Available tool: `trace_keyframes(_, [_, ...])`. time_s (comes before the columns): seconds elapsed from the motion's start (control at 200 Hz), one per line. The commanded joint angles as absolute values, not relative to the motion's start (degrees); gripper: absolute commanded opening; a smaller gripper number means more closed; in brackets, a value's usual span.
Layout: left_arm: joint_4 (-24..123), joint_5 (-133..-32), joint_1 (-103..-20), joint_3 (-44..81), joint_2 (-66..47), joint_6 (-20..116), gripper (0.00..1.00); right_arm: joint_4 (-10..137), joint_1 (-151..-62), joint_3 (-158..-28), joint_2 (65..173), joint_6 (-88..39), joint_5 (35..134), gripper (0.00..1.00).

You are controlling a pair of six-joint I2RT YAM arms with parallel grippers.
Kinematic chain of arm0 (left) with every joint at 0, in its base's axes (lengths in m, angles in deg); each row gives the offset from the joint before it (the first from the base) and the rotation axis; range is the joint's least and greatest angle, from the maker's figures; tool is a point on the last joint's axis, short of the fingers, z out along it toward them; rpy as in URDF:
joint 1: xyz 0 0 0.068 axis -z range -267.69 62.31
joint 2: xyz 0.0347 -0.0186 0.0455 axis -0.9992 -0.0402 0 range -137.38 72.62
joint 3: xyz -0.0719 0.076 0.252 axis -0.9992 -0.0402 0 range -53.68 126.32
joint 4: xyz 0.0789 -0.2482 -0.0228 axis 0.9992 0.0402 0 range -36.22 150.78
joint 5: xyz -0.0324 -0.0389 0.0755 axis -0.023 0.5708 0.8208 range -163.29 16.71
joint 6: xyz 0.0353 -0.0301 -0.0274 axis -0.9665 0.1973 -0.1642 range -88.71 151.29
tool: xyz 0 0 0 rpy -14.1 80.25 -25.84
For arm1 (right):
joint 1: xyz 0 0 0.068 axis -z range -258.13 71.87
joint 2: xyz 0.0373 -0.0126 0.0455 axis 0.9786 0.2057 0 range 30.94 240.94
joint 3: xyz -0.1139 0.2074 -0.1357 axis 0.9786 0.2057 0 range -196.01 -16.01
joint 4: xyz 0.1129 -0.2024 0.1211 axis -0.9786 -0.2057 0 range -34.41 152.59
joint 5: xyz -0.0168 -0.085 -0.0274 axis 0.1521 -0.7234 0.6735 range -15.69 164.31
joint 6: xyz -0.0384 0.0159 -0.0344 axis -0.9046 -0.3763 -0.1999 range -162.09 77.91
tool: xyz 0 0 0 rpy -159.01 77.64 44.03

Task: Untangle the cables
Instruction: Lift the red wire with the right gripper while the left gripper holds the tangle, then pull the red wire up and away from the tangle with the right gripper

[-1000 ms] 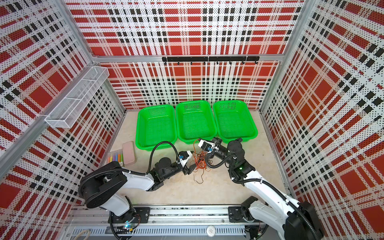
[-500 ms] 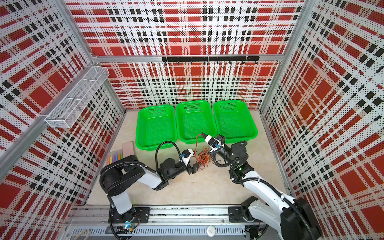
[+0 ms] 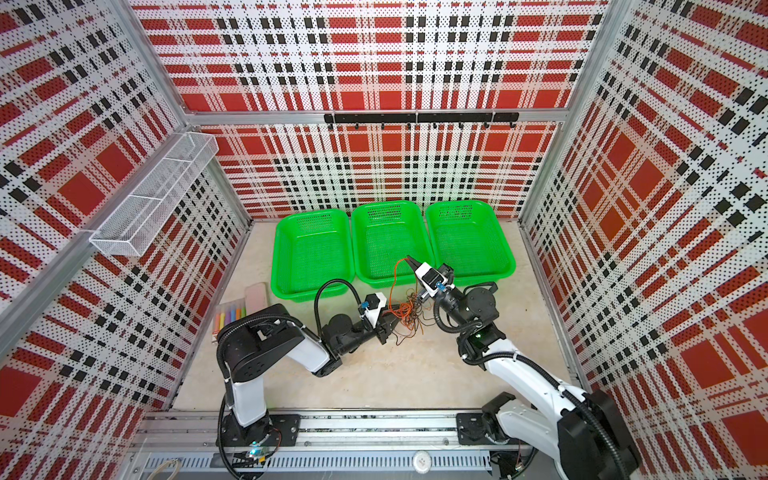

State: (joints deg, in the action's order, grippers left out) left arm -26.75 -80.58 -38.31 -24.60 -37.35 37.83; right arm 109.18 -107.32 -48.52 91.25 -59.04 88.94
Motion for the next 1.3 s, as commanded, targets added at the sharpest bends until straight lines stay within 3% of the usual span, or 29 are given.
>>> trace_keyframes(0.0, [-28.6, -80.1, -39.6, -27.3, -34.7, 38.1, 0.22, 104.2, -106.5, -55.0, 88.7, -60.6, 81.9, 0.0])
trace_keyframes(0.205, [-24.5, -78.6, -40.2, -30.0, -29.9, 35.8, 0.17, 93.4, -103.9, -63.8, 88.9, -62.6, 74.1, 0.0])
trace_keyframes(0.426, [-22.1, -76.0, -40.5, -31.4, -26.2, 34.8, 0.12, 88.8, -102.3, -68.8, 89.9, -62.9, 74.8, 0.0])
trace_keyframes(0.466, [-22.1, -76.7, -40.3, -31.2, -25.4, 34.1, 0.22, 88.0, -102.3, -69.3, 90.2, -63.1, 76.4, 0.0])
trace_keyframes(0.521, [-22.1, -77.4, -39.8, -30.5, -24.5, 32.9, 0.49, 86.4, -102.3, -69.8, 90.7, -62.8, 79.1, 0.0])
trace_keyframes(0.666, [-22.2, -80.5, -39.1, -25.6, -25.2, 31.7, 0.83, 87.2, -102.3, -69.6, 91.2, -60.5, 83.4, 0.0])
trace_keyframes(0.706, [-22.1, -80.7, -38.6, -23.8, -26.0, 31.5, 1.0, 86.8, -102.3, -70.0, 91.5, -59.7, 83.5, 0.0])
trace_keyframes(1.042, [-21.6, -74.2, -33.7, -10.8, -35.0, 29.0, 1.0, 85.9, -102.4, -69.8, 90.8, -49.4, 86.6, 0.0])
trace_keyframes(1.218, [-20.0, -67.8, -34.5, -8.4, -37.6, 30.4, 0.84, 86.0, -103.0, -69.3, 90.5, -42.8, 89.8, 0.0])
trace_keyframes(1.298, [-20.0, -67.1, -35.7, -8.7, -37.8, 32.0, 0.82, 85.8, -103.0, -69.4, 90.0, -41.1, 89.7, 0.0])
